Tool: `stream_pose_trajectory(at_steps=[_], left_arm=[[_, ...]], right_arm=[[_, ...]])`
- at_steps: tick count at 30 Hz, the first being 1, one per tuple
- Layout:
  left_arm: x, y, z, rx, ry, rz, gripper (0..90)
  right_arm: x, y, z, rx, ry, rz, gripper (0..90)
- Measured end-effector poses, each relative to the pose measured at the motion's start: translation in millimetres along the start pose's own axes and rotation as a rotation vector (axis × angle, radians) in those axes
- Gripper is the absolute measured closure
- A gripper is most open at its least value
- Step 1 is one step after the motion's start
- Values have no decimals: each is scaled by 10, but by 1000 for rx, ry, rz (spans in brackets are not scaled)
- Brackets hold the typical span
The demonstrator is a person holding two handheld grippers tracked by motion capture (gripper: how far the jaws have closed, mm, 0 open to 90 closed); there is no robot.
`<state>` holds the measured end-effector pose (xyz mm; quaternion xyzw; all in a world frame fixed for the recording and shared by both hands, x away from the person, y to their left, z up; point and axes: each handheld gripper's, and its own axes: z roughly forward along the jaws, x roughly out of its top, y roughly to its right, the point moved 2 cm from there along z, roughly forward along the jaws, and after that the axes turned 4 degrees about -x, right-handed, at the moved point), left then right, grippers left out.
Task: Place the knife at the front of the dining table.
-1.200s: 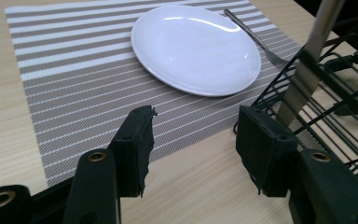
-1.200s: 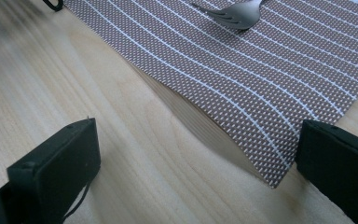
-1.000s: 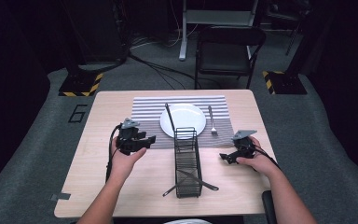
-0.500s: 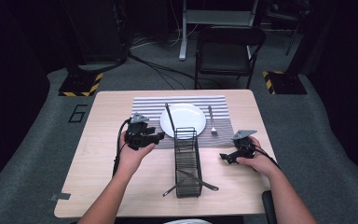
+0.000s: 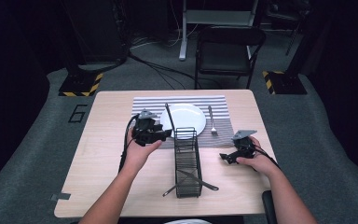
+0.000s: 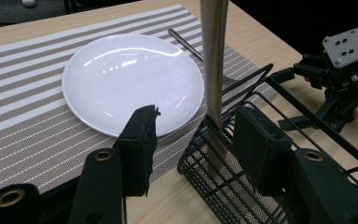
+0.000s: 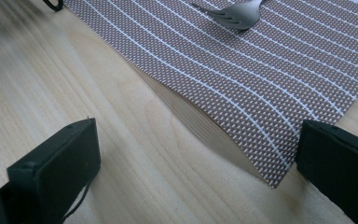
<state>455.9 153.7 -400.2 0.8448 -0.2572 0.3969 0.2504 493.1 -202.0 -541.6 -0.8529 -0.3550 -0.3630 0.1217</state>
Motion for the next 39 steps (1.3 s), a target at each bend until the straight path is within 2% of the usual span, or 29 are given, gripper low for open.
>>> stream_pose_trajectory(at_steps=[10,12,28,32,39], left_arm=[[33,22,148,-15,-15,3,496],[43,31,173,-20,-6,2,501],[76,51,312,-25,23,13,636],[79,66,315,-38,27,16,691],[77,83,271,-20,43,30,780]], right_arm=[[0,0,0,0,0,0,0],[0,0,0,1,-1,0,0],[0,0,0,1,-1,0,0],[0,0,0,1,-1,0,0],[1,1,1,2,-1,-1,0]])
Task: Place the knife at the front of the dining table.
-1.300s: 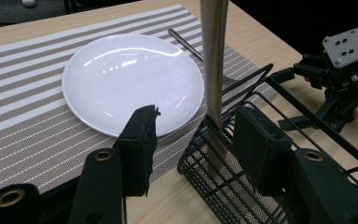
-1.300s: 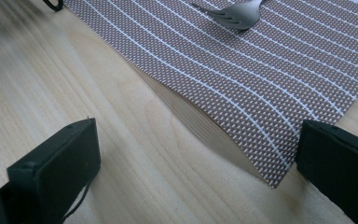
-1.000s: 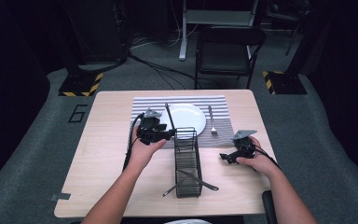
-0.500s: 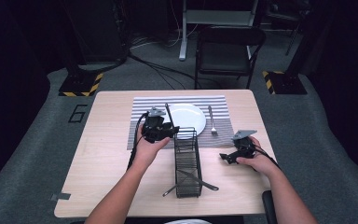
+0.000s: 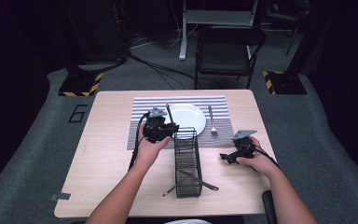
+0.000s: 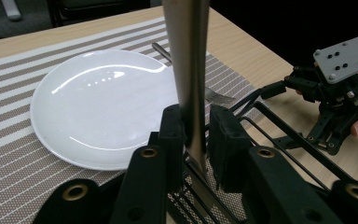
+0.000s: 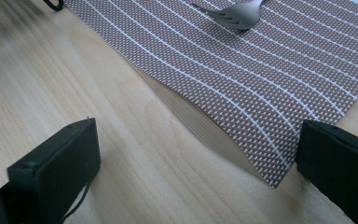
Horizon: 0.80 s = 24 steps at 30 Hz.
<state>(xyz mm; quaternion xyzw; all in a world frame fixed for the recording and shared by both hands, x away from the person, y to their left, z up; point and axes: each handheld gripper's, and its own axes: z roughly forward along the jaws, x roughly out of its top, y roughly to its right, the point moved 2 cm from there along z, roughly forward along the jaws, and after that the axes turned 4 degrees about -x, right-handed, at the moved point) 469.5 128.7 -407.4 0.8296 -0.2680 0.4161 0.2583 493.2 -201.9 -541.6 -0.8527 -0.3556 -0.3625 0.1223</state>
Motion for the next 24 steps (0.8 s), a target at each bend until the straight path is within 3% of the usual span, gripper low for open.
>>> stream_pose_trajectory(at_steps=[7,14,24], left_arm=[[-29,57,-30,6,15,20,792],[-37,178,-23,-43,17,64,815],[78,209,-84,-39,5,91,818]], right_arm=[[0,0,0,0,0,0,0],[1,1,1,0,0,-2,0],[1,1,1,0,1,-2,0]])
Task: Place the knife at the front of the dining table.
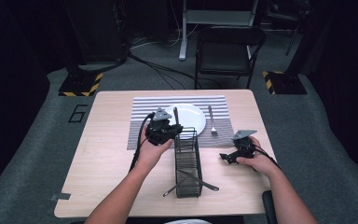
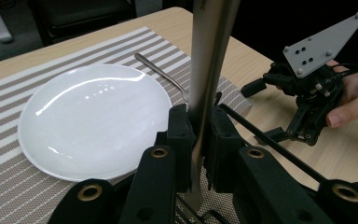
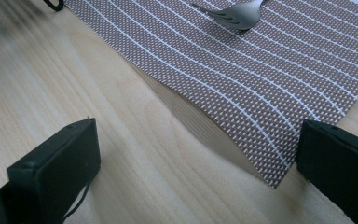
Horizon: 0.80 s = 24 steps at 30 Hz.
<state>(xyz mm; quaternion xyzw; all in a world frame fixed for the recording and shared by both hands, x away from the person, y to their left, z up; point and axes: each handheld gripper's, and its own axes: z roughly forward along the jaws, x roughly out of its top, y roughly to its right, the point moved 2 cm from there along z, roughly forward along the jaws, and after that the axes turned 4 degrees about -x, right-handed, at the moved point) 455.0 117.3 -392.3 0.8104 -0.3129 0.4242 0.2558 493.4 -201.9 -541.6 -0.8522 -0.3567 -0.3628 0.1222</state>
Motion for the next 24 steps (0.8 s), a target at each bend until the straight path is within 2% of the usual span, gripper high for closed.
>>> stream_pose_trajectory(at_steps=[14,20,24], left_arm=[[245,72,-194,-8,1,30,821],[373,103,-312,-27,9,20,822],[492,126,-412,-19,5,40,823]], right_arm=[[0,1,0,0,0,-1,0],[0,1,0,1,0,-1,0],[1,5,2,1,2,-6,0]])
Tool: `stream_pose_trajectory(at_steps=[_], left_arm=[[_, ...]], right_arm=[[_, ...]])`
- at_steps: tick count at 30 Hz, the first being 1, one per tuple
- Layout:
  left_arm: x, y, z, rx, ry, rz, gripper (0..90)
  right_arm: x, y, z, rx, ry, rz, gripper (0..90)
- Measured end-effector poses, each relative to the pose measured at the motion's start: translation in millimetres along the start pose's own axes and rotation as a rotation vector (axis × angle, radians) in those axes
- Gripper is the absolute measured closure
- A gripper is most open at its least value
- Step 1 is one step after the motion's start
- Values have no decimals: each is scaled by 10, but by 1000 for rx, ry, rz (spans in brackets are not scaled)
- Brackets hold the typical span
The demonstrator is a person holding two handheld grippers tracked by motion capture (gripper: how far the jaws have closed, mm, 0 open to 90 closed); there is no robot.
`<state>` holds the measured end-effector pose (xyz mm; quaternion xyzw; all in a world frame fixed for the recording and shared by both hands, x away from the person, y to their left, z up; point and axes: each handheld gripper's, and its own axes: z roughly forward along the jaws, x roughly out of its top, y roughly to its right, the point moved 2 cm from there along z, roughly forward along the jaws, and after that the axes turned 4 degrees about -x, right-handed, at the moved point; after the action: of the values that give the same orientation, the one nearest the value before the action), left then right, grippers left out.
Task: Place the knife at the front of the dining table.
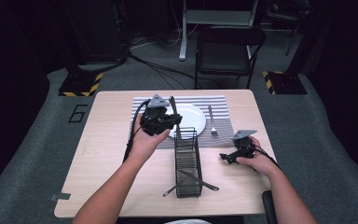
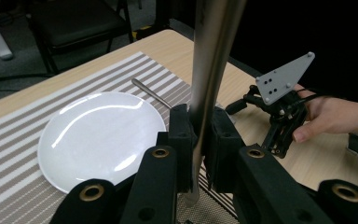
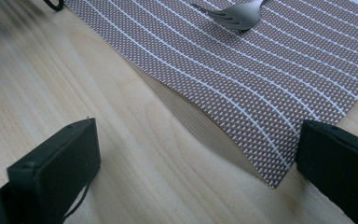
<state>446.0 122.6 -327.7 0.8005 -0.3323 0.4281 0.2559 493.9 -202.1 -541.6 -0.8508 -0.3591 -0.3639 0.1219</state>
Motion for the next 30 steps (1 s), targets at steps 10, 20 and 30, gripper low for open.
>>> stream_pose_trajectory(at_steps=[10,20,30], left_arm=[[284,-6,-276,8,22,1,823],[296,-166,-472,37,53,-19,824],[99,-393,-538,95,57,-69,824]], right_arm=[[0,0,0,0,0,0,0],[0,-2,-1,2,-2,3,0],[0,-3,-1,1,-2,4,0]])
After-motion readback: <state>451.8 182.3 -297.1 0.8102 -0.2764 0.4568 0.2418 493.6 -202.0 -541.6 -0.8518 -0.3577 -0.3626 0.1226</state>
